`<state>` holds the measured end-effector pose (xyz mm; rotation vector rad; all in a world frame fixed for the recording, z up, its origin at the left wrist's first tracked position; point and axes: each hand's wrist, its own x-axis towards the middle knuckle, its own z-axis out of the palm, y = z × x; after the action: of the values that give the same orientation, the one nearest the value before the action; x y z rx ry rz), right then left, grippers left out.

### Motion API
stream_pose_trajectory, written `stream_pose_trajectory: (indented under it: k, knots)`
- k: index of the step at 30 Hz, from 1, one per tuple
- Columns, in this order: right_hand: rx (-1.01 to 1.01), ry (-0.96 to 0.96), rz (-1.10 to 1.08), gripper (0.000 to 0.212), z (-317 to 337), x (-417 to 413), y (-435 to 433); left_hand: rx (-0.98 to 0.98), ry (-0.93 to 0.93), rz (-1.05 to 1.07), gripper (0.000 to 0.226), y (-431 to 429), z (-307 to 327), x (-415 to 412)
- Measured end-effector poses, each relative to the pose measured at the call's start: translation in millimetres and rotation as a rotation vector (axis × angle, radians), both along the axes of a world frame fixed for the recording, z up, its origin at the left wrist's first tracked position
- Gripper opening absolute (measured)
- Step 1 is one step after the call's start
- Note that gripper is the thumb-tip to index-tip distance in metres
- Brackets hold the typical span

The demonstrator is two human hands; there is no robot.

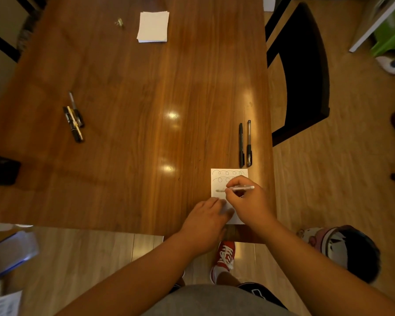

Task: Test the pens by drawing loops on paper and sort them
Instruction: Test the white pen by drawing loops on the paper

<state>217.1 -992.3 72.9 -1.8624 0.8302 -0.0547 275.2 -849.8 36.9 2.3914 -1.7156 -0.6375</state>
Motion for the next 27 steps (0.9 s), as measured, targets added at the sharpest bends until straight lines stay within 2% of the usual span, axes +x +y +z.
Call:
stream_pose_trajectory:
  k: [3, 7, 12, 17, 27]
  knots:
    - [-0.013, 0.009, -0.023, 0.011, -3.2, 1.3, 1.2, 0.01, -0.014, -0.019, 0.048, -1.3, 2.0, 1.4]
    - [-0.007, -0.002, -0.042, 0.021, -5.5, 2.3, 2.7, 0.01, -0.013, -0.044, 0.053, -2.5, 1.6, -0.7]
    - [-0.052, 0.03, -0.003, 0.023, -9.7, 5.3, 2.6, -0.019, 0.082, -0.02, 0.058, -4.5, 3.8, -2.6]
    - [-0.078, 0.061, 0.037, 0.024, -12.1, 8.3, 1.6, -0.022, 0.06, -0.055, 0.052, -5.5, 6.6, 0.3]
    - [-0.084, 0.064, -0.022, 0.02, -8.7, 5.7, -2.5, 0.014, 0.003, -0.076, 0.054, -5.0, 4.2, -3.3]
